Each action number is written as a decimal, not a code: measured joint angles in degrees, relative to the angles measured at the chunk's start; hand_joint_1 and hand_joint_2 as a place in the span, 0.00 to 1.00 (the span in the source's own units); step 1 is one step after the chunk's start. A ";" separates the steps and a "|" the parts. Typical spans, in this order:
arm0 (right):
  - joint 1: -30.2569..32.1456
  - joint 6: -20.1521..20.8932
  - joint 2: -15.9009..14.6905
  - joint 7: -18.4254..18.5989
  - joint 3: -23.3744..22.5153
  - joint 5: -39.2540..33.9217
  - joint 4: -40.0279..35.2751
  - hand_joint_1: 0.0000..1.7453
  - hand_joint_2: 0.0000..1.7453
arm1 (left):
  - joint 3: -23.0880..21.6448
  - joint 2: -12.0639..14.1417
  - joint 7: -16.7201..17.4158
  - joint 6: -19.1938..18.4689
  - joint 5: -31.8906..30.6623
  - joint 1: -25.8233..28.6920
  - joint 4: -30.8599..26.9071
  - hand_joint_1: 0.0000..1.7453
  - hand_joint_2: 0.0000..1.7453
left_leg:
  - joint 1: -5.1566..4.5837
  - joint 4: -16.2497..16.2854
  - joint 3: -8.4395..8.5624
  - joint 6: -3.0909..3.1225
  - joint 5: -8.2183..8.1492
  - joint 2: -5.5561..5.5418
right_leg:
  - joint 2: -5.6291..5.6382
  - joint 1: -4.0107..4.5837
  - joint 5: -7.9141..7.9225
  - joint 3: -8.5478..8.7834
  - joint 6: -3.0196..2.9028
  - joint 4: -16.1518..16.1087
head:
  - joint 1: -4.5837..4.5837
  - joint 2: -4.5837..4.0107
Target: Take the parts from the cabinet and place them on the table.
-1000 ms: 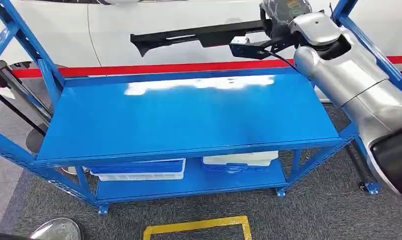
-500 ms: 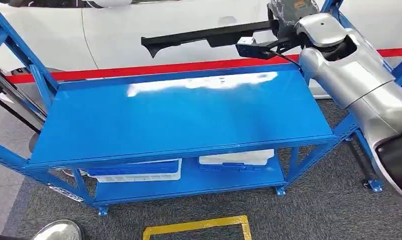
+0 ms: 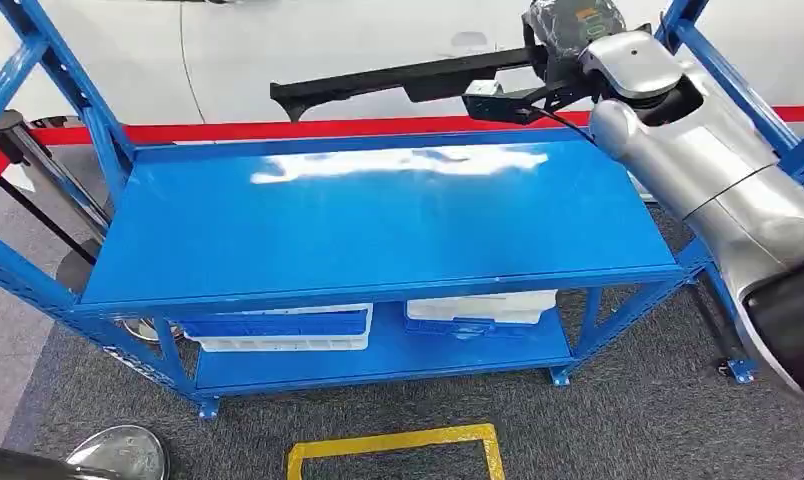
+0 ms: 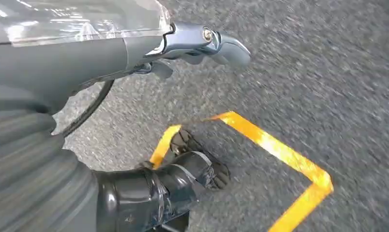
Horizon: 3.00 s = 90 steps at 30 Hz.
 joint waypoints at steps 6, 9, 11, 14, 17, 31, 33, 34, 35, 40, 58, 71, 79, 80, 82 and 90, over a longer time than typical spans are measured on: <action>-0.16 0.28 0.07 -0.35 0.00 0.02 -0.74 1.00 1.00 | 0.07 -0.13 0.13 -0.04 -0.17 -0.06 0.00 0.00 1.00 | -0.09 0.37 -1.92 -1.22 1.99 -0.12 | 0.23 0.65 6.28 11.70 -1.01 -18.18 | -0.02 0.00; -0.54 0.79 0.09 -0.68 0.04 0.00 -0.79 1.00 1.00 | 0.13 -0.11 0.13 -0.11 -0.44 0.23 0.00 0.00 1.00 | -0.44 -0.51 -2.43 -2.37 3.78 -0.42 | -0.03 0.56 7.50 10.52 -2.05 -18.75 | 0.07 -0.02; -0.78 1.12 0.64 -0.72 0.20 -0.04 -0.87 1.00 1.00 | 0.13 -0.04 0.13 -0.13 -0.55 0.03 0.00 0.00 1.00 | -0.08 1.82 -4.07 -2.65 -0.38 -0.22 | -0.41 0.15 9.07 9.23 -3.03 -19.10 | 0.00 -0.02; -1.16 1.86 0.83 -0.70 0.48 -0.02 -0.96 1.00 1.00 | 0.13 -0.07 0.17 -0.31 -0.66 0.22 0.00 0.00 1.00 | 0.15 14.11 -6.56 -3.16 -10.02 -0.16 | -0.55 0.28 10.95 6.77 -3.60 -19.03 | 0.04 -0.02; -1.31 2.32 1.55 -0.63 1.22 0.28 -0.96 1.00 1.00 | 0.13 -0.04 0.28 -0.48 -0.68 -0.14 0.00 0.00 1.00 | 0.14 16.78 -3.86 -3.22 -7.02 -0.16 | -0.48 0.48 12.76 4.26 -3.45 -18.72 | 0.02 -0.02; -1.56 2.21 1.86 -0.66 2.49 0.59 -0.66 1.00 1.00 | 0.26 0.02 1.03 -0.90 -0.76 -0.19 0.04 0.00 1.00 | -0.02 -1.43 2.61 -0.02 -1.12 0.55 | -0.15 -0.13 3.57 -1.88 0.01 -1.79 | 0.11 -0.02; -1.50 2.19 1.88 -0.66 2.67 0.59 -0.57 1.00 1.00 | 0.31 0.02 1.16 -0.85 -0.94 -0.15 0.04 0.00 1.00 | 0.06 -0.80 0.64 -0.27 -0.07 0.56 | -0.15 -0.42 7.32 1.53 0.23 -4.05 | 0.11 -0.02; -1.53 2.16 1.88 -0.66 2.80 0.59 -0.55 1.00 1.00 | 0.31 -0.02 1.18 -0.85 -1.01 -0.12 0.04 0.00 1.00 | 0.09 -0.44 -0.19 -0.48 0.38 0.56 | -0.16 -0.50 8.82 4.59 0.20 -7.74 | 0.11 -0.02; -1.55 2.14 1.88 -0.66 2.82 0.59 -0.57 1.00 1.00 | 0.31 -0.05 1.20 -0.85 -1.03 -0.18 0.04 0.00 1.00 | 0.11 -0.09 -0.85 -0.76 0.77 0.54 | -0.15 -0.51 8.87 8.26 0.03 -12.37 | 0.11 0.00; -1.63 2.03 2.10 -0.63 2.91 0.59 -0.63 1.00 1.00 | 0.33 -0.09 1.25 -0.81 -1.03 0.04 0.04 0.00 1.00 | -0.30 -0.79 -2.18 -2.64 3.75 0.23 | -0.22 0.09 7.89 10.21 -1.70 -18.82 | 0.15 0.00; -1.78 1.97 2.30 -0.55 3.39 0.59 -0.15 1.00 1.00 | 0.35 -0.07 1.42 -0.79 -1.38 -0.45 0.07 0.00 1.00 | 0.03 -1.79 7.00 -0.40 -4.67 0.56 | -0.14 0.03 12.81 -0.98 -0.43 -16.46 | 0.13 0.00; -0.82 1.83 2.23 -0.64 3.39 0.59 0.06 1.00 1.00 | 0.50 -0.11 1.47 -0.42 -1.70 -0.13 0.07 0.00 1.00 | -0.59 -0.89 -2.06 -2.44 3.63 0.50 | -0.18 0.58 7.71 10.27 -2.19 -18.69 | 0.13 -0.02; -0.61 1.88 2.56 -0.66 3.43 0.59 0.28 1.00 1.00 | 0.57 -0.04 1.31 -0.35 -1.79 -0.20 0.07 0.00 1.00 | 0.12 18.21 -4.17 -3.86 -7.39 0.34 | -0.51 0.16 13.84 3.34 -3.49 -18.91 | 0.07 -0.02; -0.52 1.88 2.56 -0.66 3.45 0.59 0.28 1.00 1.00 | 0.57 0.00 1.31 -0.33 -1.81 -0.26 0.07 0.00 1.00 | 0.12 15.05 -1.00 -3.73 -4.41 0.34 | -0.48 0.14 14.62 2.25 -3.24 -18.71 | 0.04 0.00; -0.50 1.88 2.56 -0.66 3.43 0.61 0.24 1.00 1.00 | 0.57 0.02 1.29 -0.26 -1.88 -0.41 0.07 0.00 1.00 | 0.12 5.21 6.62 -3.15 -5.77 0.26 | -0.43 0.15 15.63 1.22 -2.73 -18.29 | 0.04 -0.02; -0.07 1.81 2.49 -0.09 3.45 0.76 0.61 1.00 1.00 | 0.66 0.02 1.42 0.07 -2.49 -0.43 0.07 0.00 1.00 | -0.01 -1.81 6.49 -0.21 -4.13 0.64 | -0.19 -0.08 8.79 -1.99 -0.81 -11.88 | 0.11 -0.02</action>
